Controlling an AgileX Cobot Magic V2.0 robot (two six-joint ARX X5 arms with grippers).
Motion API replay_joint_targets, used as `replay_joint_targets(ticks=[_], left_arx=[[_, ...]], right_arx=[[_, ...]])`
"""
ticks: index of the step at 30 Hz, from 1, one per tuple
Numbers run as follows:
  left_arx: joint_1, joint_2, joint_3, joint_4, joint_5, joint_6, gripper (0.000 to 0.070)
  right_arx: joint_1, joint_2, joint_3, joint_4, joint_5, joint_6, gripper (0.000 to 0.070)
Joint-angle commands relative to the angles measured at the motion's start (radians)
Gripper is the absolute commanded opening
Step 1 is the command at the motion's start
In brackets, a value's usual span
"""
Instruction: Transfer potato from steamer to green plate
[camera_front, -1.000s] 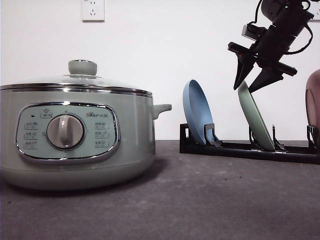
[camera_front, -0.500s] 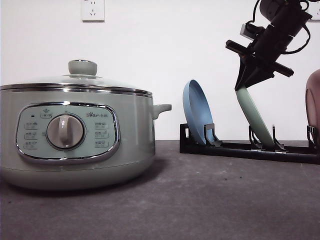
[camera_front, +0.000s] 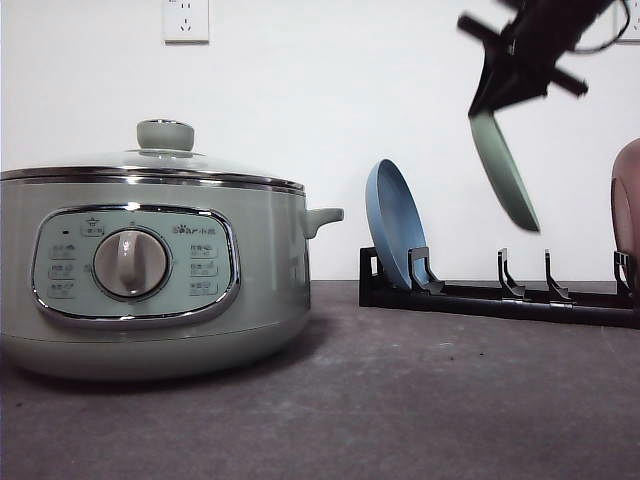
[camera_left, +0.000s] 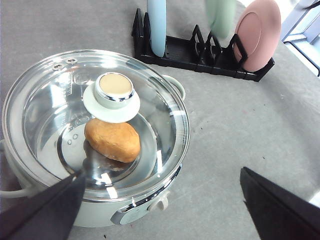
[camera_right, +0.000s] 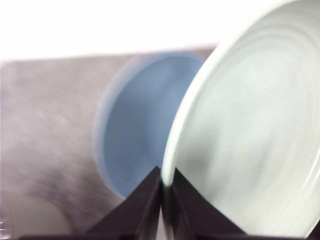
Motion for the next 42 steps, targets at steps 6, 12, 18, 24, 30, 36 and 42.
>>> replay_joint_targets(ticks=[6,12,18,24,30,36,42], left_arx=[[-0.003,0.006,0.022,0.008,0.002,0.006,0.0632],[-0.003,0.006,0.022,0.008,0.002,0.006,0.0632],[-0.003,0.006,0.022,0.008,0.002,0.006,0.0632],[-0.003,0.006,0.022,0.009,0.002,0.006,0.0632],[-0.003,0.006,0.022,0.008,0.002,0.006,0.0632],[-0.003,0.006,0.022,0.008,0.002,0.006,0.0632],[-0.003,0.006,0.022,0.008,0.002,0.006,0.0632]], right_arx=[[0.019,-0.092,0.026,-0.025,-0.044,-0.007,0.0008],[0.063,-0.206,0.026,-0.144,-0.034,-0.091,0.0007],[0.150,-0.313,0.026,-0.344,0.059,-0.222,0.0007],[0.295,-0.364,0.024,-0.595,0.218,-0.334,0.0006],[0.487,-0.367,-0.005,-0.763,0.358,-0.357,0.0006],[0.659,-0.368,-0.129,-0.784,0.463,-0.325,0.0005],[0.803,-0.367,-0.326,-0.711,0.550,-0.284,0.0006]])
